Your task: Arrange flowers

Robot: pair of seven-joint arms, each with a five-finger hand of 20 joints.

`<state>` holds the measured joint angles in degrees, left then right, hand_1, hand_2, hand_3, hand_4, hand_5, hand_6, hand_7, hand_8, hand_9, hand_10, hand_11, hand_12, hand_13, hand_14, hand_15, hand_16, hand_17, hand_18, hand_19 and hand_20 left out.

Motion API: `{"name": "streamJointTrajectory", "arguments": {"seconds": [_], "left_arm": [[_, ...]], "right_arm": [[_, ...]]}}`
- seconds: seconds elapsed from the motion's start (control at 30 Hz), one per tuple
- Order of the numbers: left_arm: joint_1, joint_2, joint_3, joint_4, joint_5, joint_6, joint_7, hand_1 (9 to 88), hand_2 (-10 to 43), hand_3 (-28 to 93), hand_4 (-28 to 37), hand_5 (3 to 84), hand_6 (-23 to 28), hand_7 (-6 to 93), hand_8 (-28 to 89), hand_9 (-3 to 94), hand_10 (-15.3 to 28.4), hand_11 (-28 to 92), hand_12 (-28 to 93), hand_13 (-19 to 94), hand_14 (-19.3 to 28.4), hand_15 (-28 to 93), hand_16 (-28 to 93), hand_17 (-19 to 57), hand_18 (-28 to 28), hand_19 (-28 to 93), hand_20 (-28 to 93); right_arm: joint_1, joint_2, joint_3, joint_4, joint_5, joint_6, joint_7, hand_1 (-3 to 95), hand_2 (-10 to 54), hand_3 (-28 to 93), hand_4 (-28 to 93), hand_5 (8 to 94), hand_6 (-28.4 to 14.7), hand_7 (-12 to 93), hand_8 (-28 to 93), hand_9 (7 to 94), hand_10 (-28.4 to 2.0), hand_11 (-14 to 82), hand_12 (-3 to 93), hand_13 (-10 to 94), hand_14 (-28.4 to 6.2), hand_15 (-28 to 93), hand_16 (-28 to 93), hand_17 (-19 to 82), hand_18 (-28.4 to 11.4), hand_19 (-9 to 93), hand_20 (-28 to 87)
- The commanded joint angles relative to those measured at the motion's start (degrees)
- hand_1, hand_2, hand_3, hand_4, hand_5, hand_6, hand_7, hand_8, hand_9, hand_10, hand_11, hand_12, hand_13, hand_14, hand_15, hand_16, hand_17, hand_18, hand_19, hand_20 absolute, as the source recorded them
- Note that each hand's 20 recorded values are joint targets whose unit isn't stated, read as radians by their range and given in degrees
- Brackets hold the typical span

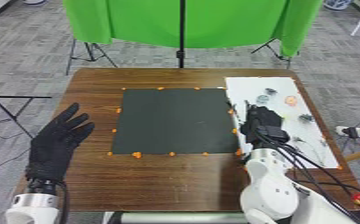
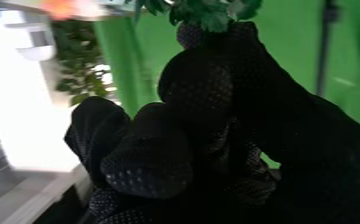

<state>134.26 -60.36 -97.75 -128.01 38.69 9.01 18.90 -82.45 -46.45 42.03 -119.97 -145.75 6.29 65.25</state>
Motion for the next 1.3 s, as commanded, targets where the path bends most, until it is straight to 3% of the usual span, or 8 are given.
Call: {"name": "streamJointTrajectory", "arguments": {"seconds": [0.03,0.17,0.37,0.53,0.6,0.87,1.13,1.3], "left_arm": [[1.14,1.02,-0.54,-0.69,-0.30,1.52,0.04,24.5,4.6,80,-23.1,39.8,9.4,10.7,-8,33.4,19.1,24,12,25,27.6,54,-8,-7.7,28.4,51,19],[-3.15,2.56,0.85,0.21,0.33,1.19,-1.85,24.6,4.7,80,-23.2,39.8,9.4,10.8,-8,33.3,19.1,24,12,25,27.6,54,-8,-7.6,28.4,51,19],[-8.84,2.74,2.61,1.65,1.31,-0.31,-5.62,24.6,4.7,80,-23.1,39.7,9.4,10.8,-8,33.3,19.1,24,12,25,27.5,54,-8,-7.6,28.4,51,20],[-12.34,3.38,3.52,2.45,1.73,-0.99,-7.30,24.7,4.7,80,-23.1,39.7,9.5,10.8,-8,33.5,19.1,24,12,25,27.6,54,-8,-7.6,28.4,51,20],[-15.66,4.37,5.30,4.16,1.57,-2.06,-5.97,24.6,4.7,80,-23.1,39.7,9.5,10.8,-8,33.5,19.1,24,12,25,27.6,54,-8,-7.6,28.4,51,20],[-19.76,5.68,7.91,5.77,0.92,-2.45,-3.17,24.7,4.8,80,-23.1,39.7,9.5,10.9,-8,33.5,19.1,24,12,25,27.6,54,-8,-7.6,28.4,51,20],[-24.55,4.21,8.82,7.39,1.72,-3.72,-5.28,24.6,4.7,80,-23.1,39.8,9.5,10.9,-8,33.4,19.1,24,12,25,27.6,54,-8,-7.5,28.4,51,20],[-26.29,4.16,9.66,8.14,1.63,-4.35,-5.46,24.7,4.7,80,-23.1,39.7,9.4,11.0,-8,33.4,19.1,24,12,25,27.7,54,-8,-7.5,28.4,51,20]], "right_arm": [[15.95,-18.21,-9.58,9.67,4.04,-3.23,-10.33,56.1,-9.5,76,-28,90.2,-6.1,23,22,86.8,-13.7,55.5,23.8,87,-8.5,78,18,55,-25.7,93,62],[22.01,-24.15,-14.58,15.65,6.06,-1.53,-12.13,55.8,-9.5,77,-28,90.3,-6.0,23,22,86.8,-13.5,55.9,23.6,87,-8.3,78,18,55,-25.7,93,62],[25.10,-29.08,-18.60,22.15,8.14,-1.96,-12.82,55.1,-9.5,77,-28,90.2,-6.1,23,22,86.5,-13.6,56.5,23.5,87,-8.4,78,18,55,-25.7,93,62],[25.36,-32.09,-19.64,26.66,12.55,-5.23,-11.50,54.4,-9.5,78,-28,90.1,-5.9,23,22,86.4,-13.4,56.9,23.5,87,-8.3,79,18,55,-25.6,93,62],[30.46,-30.90,-25.03,28.29,16.96,-3.48,-8.27,54.3,-9.5,78,-28,90.0,-5.8,23,22,86.3,-13.4,57.2,23.5,87,-8.3,79,18,55,-25.5,93,62],[33.55,-31.19,-27.30,29.04,24.75,-5.46,-6.14,53.1,-9.5,77,-28,89.5,-4.9,25,20,86.2,-13.5,58.7,22.2,86,-8.6,79,18,54,-25.2,93,62],[32.81,-32.77,-23.27,28.81,26.26,-9.58,-9.78,49.4,-9.2,75,-28,90.3,-4.1,26,15,86.7,-13.1,60.2,21.8,86,-9.2,79,18,54,-25.1,93,63],[33.15,-32.72,-23.37,28.91,27.95,-10.22,-9.49,46.4,-3.6,74,-28,92.4,-1.5,18,4,88.6,-12.1,58.3,21.0,85,-11.3,79,18,52,-25.6,93,63]]}}
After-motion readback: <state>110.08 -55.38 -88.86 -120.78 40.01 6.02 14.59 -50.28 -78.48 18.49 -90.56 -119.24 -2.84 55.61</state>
